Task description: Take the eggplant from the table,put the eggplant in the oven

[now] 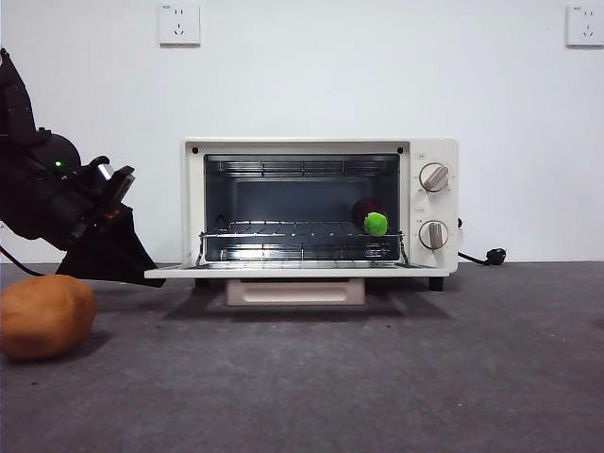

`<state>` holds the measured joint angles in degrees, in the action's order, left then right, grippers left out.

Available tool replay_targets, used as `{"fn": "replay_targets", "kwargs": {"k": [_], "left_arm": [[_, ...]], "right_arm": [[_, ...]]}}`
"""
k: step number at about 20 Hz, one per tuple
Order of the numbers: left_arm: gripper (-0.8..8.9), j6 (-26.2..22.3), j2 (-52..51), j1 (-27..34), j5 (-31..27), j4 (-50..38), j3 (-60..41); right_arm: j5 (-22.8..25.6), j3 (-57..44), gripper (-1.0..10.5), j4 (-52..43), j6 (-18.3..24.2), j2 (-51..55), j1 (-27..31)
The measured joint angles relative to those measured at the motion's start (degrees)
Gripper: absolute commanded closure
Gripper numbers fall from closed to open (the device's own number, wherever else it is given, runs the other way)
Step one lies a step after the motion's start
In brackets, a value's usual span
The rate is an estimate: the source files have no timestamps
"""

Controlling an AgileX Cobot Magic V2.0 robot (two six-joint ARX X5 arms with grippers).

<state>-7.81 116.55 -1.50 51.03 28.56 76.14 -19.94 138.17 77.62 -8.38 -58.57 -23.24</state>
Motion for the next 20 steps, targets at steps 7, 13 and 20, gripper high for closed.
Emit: {"fn": "replay_targets", "kwargs": {"k": [7,13,20], "left_arm": [[8.2,1.8,0.0,0.4,4.9,-2.7,-0.1],[8.2,2.6,0.0,0.4,7.2,-3.5,-0.1],[8.2,4.5,0.0,1.5,10.4,-5.8,-0.1]], "right_arm": [[0.0,-1.2,9.6,0.0,0.0,0.0,0.0],[0.0,-3.2,9.6,0.0,0.0,0.0,0.0],[0.0,-4.1,9.6,0.0,0.0,0.0,0.0]]}}
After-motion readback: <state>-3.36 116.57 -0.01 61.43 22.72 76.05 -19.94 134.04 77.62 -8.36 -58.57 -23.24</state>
